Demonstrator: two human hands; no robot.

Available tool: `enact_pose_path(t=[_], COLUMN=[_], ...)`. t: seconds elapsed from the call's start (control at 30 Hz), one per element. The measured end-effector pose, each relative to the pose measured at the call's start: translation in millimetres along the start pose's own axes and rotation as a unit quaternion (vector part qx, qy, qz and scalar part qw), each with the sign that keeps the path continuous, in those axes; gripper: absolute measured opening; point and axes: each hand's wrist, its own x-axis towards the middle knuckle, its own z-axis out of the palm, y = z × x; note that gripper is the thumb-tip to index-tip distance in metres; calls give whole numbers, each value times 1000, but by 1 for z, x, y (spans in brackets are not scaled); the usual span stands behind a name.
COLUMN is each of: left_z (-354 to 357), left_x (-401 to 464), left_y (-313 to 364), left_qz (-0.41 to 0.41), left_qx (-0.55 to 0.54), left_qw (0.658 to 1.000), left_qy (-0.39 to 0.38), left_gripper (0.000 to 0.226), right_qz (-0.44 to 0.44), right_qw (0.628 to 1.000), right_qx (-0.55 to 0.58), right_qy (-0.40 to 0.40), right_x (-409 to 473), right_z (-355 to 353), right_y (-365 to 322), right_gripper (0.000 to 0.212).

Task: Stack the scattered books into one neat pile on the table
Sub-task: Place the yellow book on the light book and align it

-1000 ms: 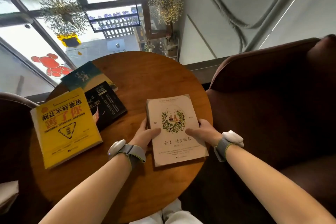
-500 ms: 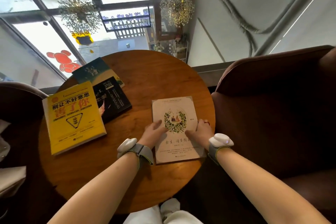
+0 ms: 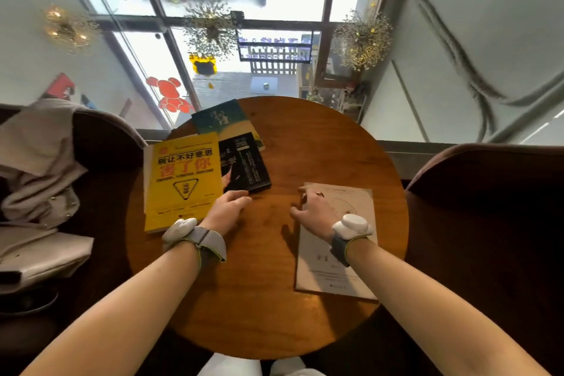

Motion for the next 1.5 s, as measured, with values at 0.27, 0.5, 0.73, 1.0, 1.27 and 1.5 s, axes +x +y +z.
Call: enact_pose_path(t=[0.27,0.5,0.73,1.0,1.27,1.5], left_z=[-114,-166,-173,-170,-154,-87], left_x=[23,46,64,62,54,36], left_y=[-17,-50,-63,-64,-50,-9], left_qz=[40,-24,-99,-119,-90,-37], left_qx=[-4,12,-22,-66,-77,-48], left_qw=[991,993,993,990,992,998], left_qy=[129,114,63,43,43,-23], left_gripper=[40,64,63,49,41,23], right_qz=[-38,21,64,39,29,25], right_qw=[997,988,977,968,976,980], right_qx=[49,115,148,164,175,199], right_qy=[-55,-100,-141,-185,-125,-13], right_x=[27,56,67,62,45,9], right_z=[48,82,108,94,72,26], right_y=[-70,-103,-113,-109,-97,-49], right_gripper=[60,69,84,56,44,44])
